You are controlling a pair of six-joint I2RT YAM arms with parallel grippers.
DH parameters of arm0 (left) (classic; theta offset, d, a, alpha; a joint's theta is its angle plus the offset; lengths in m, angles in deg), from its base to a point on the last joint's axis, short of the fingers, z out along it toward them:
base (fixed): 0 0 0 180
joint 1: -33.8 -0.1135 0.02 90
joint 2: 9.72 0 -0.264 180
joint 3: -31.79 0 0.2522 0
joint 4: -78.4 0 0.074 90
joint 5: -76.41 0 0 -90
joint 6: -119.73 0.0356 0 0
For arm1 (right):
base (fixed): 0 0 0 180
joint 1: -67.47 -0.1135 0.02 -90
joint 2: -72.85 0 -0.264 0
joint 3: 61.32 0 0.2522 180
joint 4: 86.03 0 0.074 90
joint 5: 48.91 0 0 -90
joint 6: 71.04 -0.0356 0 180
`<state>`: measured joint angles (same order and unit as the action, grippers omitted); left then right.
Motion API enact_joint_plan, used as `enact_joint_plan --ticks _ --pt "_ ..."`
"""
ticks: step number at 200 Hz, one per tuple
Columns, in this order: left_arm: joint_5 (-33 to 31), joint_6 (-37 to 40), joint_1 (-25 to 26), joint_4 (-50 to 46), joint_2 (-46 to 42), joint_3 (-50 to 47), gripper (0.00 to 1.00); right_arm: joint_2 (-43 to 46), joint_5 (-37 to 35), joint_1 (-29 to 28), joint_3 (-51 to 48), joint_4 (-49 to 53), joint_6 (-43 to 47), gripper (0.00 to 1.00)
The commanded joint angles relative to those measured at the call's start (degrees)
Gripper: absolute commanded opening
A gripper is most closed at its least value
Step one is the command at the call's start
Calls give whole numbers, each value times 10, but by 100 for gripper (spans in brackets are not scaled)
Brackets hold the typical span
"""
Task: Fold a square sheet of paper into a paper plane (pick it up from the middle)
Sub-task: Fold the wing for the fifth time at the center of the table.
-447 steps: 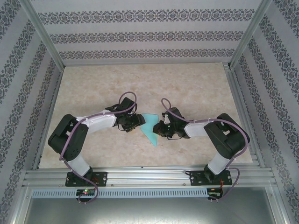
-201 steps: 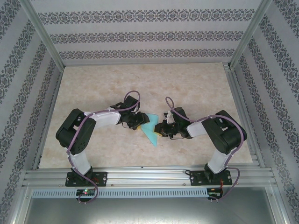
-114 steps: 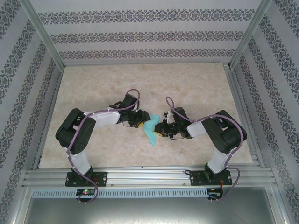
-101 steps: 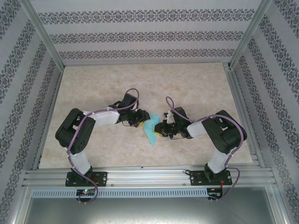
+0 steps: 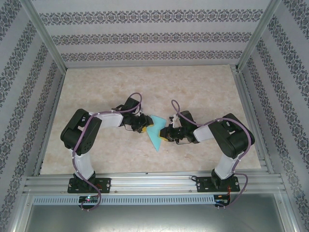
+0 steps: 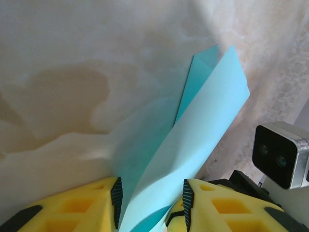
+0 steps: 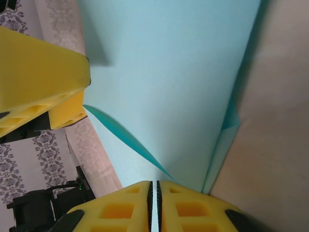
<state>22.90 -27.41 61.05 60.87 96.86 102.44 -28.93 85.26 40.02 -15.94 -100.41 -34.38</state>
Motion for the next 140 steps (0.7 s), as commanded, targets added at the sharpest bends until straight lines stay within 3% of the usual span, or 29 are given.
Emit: enact_joint_plan --ticks 1,21,80,140 --pt "26 22 -10 3 16 15 40 -56 -92 10 -12 65 53 14" --pt "37 28 -17 3 22 18 39 -59 -77 18 -6 75 68 14" --pt "61 9 -20 50 14 4 16 -19 -83 21 16 121 73 17" --pt "-27 -79 -9 133 -47 -77 6 140 -184 10 33 229 80 28"
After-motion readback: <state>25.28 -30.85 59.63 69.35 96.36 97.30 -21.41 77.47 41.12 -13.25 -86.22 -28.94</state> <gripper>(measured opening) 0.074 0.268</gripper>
